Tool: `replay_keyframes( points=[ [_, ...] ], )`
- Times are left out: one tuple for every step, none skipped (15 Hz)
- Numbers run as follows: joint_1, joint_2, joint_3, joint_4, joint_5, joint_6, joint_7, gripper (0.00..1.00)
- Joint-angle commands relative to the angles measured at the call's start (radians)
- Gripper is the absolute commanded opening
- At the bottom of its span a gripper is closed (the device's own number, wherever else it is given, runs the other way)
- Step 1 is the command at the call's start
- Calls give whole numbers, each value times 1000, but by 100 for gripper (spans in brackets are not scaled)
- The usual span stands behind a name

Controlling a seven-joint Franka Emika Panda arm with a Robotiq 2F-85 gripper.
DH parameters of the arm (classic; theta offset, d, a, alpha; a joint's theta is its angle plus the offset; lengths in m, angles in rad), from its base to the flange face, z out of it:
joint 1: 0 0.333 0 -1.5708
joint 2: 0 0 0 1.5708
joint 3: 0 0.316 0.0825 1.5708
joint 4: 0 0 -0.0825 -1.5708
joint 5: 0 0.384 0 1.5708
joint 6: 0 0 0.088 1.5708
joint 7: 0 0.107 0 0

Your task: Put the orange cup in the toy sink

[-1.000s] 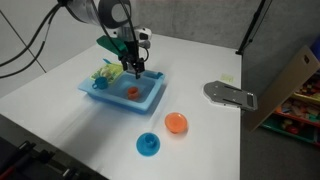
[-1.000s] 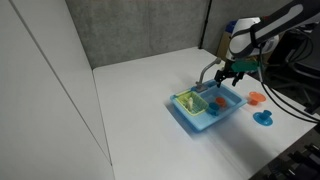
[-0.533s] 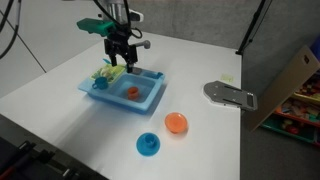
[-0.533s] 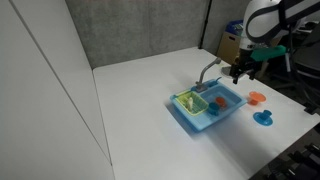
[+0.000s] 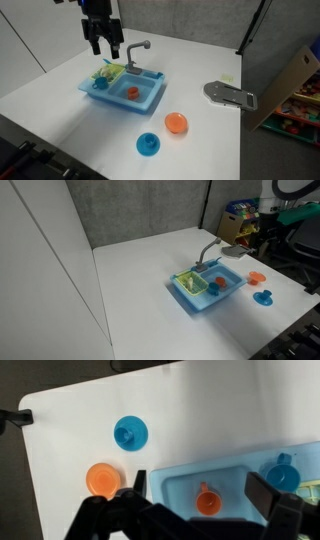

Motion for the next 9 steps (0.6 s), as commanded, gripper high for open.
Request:
replay_keyframes(
  points=[
    [-5,-156,23,-80,-18,-33,-7,100],
    [-7,-193,29,-96,-11,-35,-19,100],
    [-8,-224,34,-106,-8,-40,-24,100],
    [-9,-261,39,-118,0,-47,-37,100],
    [-9,-291,44,-125,4,-55,-47,100],
    [-12,-330,44,-130,9,-75,-69,100],
    [-12,-356,46,-126,17,-105,-89,100],
    [-12,-381,46,-119,25,-133,-108,100],
    [-11,-401,46,-109,34,-167,-130,100]
  ],
)
